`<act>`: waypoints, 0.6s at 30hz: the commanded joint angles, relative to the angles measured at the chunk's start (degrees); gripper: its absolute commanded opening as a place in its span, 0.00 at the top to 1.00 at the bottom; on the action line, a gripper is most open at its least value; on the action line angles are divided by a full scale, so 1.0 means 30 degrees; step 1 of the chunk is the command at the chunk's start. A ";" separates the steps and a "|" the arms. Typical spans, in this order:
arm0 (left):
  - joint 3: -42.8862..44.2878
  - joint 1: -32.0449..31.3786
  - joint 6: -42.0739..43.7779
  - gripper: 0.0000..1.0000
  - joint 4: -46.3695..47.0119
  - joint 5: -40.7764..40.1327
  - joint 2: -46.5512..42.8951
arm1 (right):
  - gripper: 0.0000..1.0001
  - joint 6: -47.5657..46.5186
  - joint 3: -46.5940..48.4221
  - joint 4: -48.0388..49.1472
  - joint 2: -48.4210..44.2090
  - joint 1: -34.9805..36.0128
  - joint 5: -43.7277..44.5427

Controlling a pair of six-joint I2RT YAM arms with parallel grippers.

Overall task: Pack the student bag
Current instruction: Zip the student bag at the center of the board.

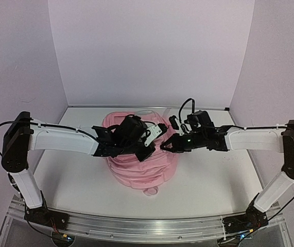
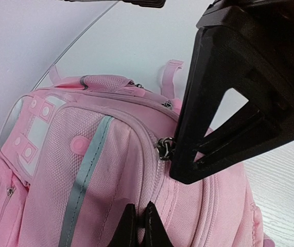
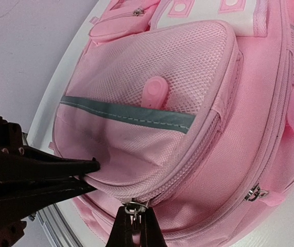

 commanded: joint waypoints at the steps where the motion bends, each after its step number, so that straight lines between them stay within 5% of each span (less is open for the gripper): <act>1: -0.0747 0.0008 -0.0016 1.00 0.0544 -0.1327 -0.0473 | 1.00 -0.0340 0.0109 0.0397 -0.1615 -0.0810 -0.0041; 11: -0.2857 -0.0118 0.0075 1.00 -0.0379 -0.0263 -0.2088 | 1.00 -0.4474 0.2711 -0.4930 -0.0701 -0.2557 0.3275; 18: -0.4052 -0.0382 -0.0243 1.00 -0.0807 0.0747 -0.2767 | 1.00 -0.6779 0.4810 -0.5332 0.1085 -0.3694 0.3791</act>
